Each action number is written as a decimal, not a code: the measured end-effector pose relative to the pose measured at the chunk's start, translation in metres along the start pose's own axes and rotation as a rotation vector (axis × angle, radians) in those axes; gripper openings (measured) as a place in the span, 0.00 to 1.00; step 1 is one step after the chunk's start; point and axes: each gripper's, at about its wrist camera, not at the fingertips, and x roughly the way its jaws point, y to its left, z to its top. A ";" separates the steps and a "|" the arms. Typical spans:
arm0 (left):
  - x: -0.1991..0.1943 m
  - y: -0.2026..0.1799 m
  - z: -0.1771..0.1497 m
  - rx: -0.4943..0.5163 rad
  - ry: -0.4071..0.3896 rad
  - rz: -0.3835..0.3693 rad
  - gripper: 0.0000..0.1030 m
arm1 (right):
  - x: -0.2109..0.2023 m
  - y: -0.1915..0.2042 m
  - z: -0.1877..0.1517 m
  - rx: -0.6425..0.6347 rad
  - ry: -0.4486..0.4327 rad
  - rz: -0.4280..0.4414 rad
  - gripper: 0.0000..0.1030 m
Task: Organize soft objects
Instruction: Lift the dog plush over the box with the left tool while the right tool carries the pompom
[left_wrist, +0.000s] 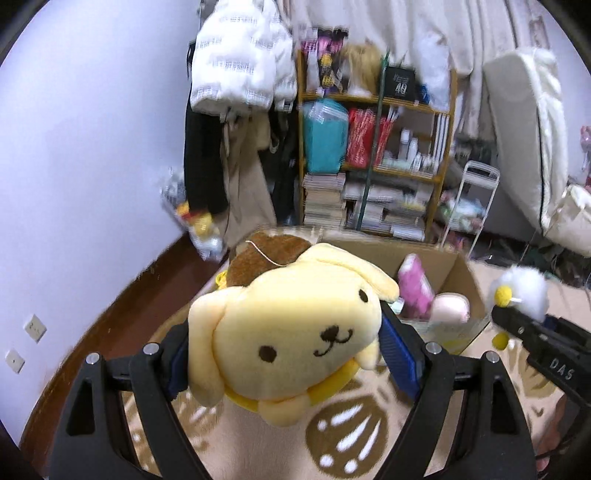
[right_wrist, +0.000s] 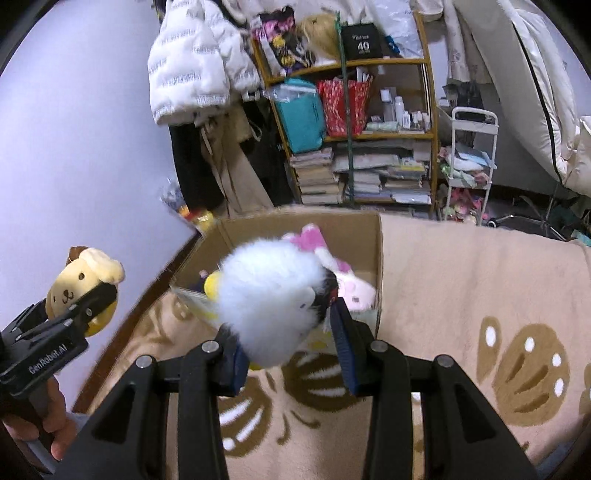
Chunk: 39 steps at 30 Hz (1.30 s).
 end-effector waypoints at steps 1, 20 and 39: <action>-0.004 -0.001 0.004 0.008 -0.019 -0.002 0.81 | -0.005 -0.001 0.005 -0.003 -0.021 0.006 0.41; 0.013 -0.033 0.053 0.146 -0.215 -0.052 0.82 | 0.009 -0.014 0.053 -0.064 -0.200 -0.014 0.41; 0.113 -0.037 0.009 0.135 0.043 -0.101 0.82 | 0.104 -0.023 0.016 -0.070 0.026 0.058 0.42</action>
